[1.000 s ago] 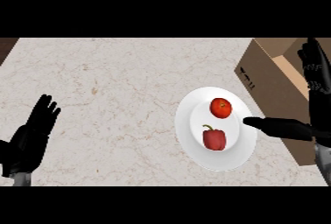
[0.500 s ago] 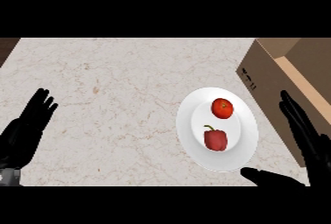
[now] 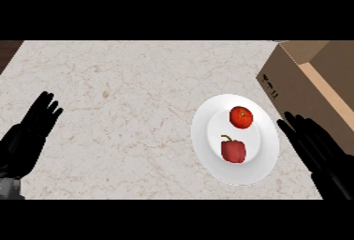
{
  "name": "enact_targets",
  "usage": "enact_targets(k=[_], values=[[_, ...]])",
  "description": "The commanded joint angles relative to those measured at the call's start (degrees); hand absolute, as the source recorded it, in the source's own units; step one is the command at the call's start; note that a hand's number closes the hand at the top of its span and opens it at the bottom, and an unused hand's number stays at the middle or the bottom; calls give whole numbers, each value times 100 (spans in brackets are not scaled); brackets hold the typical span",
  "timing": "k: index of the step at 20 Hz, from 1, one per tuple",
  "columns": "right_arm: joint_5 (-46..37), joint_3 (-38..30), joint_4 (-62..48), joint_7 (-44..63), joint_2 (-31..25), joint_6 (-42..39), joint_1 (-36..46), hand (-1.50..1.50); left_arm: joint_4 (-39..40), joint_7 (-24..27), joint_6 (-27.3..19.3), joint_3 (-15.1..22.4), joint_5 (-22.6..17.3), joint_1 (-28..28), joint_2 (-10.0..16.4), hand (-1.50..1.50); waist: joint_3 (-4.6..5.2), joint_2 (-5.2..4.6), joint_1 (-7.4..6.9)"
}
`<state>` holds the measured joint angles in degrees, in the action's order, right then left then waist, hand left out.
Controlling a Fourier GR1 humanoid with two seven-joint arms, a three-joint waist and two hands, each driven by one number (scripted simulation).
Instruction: Pick the bell pepper from the plate and place it in the cardboard box
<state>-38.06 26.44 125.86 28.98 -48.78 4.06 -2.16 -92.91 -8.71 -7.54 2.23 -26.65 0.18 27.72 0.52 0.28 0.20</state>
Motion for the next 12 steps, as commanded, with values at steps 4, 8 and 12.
enact_targets(k=[4, 8, 12], values=[[-291, 1010, 431, 2632, 726, -2001, 1021, -150, 153, -43, -54, 137, 143, -249, -161, 0, -12, -51, -170], [343, 1080, -113, 3708, 1757, -2850, 1842, -150, 11, -78, 103, 30, 67, -146, -66, 0, -26, -48, -227], [105, 1387, -720, 4136, 2439, -3021, 2136, -150, 45, -125, -128, 254, 324, -239, -343, 0, -39, -30, -108]])
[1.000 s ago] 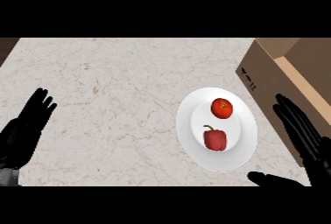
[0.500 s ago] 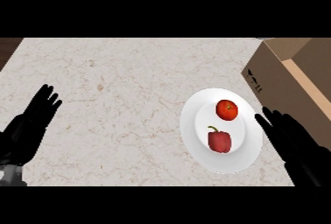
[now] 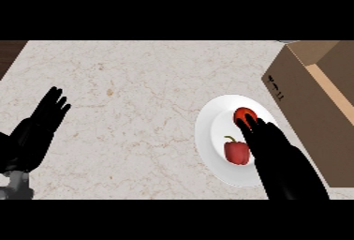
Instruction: Pick the bell pepper from the plate and place it in the cardboard box
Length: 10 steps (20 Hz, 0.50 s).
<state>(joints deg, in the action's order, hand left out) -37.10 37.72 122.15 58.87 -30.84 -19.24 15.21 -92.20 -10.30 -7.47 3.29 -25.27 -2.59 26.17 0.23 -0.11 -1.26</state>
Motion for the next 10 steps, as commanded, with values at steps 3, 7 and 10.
enact_targets(k=[3, 7, 10], values=[[243, -22, -547, 1092, 763, -888, 537, -150, 125, -3, 8, -47, 90, -140, -117, 0, -13, 6, 92], [133, 25, -516, 1348, 970, -1079, 535, -150, -399, -246, 112, -251, -112, 230, 39, 0, -17, 31, 62], [136, -190, -831, 908, 906, -1113, 514, -150, -19, 47, 191, -306, 93, 139, -25, 0, -18, 15, 97]])
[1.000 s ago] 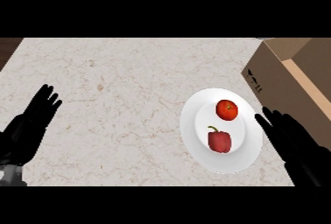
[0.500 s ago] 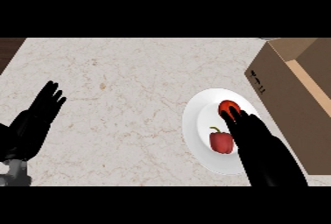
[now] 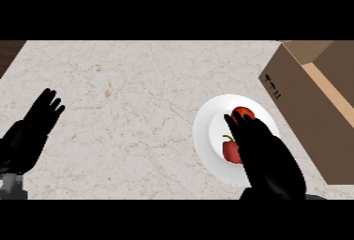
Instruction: Pick the bell pepper from the plate and place it in the cardboard box
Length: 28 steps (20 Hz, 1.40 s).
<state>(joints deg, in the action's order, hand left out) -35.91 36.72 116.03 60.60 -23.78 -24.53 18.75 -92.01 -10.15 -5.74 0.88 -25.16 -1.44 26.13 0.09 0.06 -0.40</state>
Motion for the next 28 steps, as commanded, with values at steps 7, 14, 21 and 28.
enact_targets(k=[7, 14, 21, 28], values=[[-958, 334, -638, 237, 830, -177, -58, -150, -309, -192, -80, 14, 330, 113, -300, 0, -9, -2, 20], [-922, -229, -636, 115, 1064, -1128, 312, -150, 80, 103, 211, -193, 434, 95, -477, 0, -5, -4, 16], [-1553, -30, -1040, 117, 1492, -1005, 93, -150, 244, -10, 443, -403, 441, -49, -346, 0, -5, -8, 23], [-1975, -289, -1579, -108, 1741, -1072, 83, -150, -133, -426, 250, -376, 529, -243, -541, 0, -9, -4, 28]])
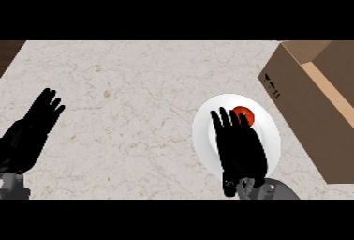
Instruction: Pick the bell pepper from the plate and place it in the cardboard box
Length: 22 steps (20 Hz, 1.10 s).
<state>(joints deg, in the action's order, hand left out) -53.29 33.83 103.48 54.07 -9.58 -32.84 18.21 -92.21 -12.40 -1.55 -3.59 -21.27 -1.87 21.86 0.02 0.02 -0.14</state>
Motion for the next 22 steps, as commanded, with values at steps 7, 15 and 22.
enact_targets(k=[7, 15, 22], values=[[-460, -482, -268, 47, 288, -497, 42, -150, -57, 5, 97, -29, 250, 63, -299, 0, -1, -1, -4], [-848, -446, -531, -62, 492, -651, -342, -150, -264, -229, 253, -446, 182, 167, -183, 0, -1, 3, -5], [-1142, -693, -830, -710, 365, -258, -535, -150, 424, 233, 580, -565, 409, -29, -384, 0, -1, -2, 11]])
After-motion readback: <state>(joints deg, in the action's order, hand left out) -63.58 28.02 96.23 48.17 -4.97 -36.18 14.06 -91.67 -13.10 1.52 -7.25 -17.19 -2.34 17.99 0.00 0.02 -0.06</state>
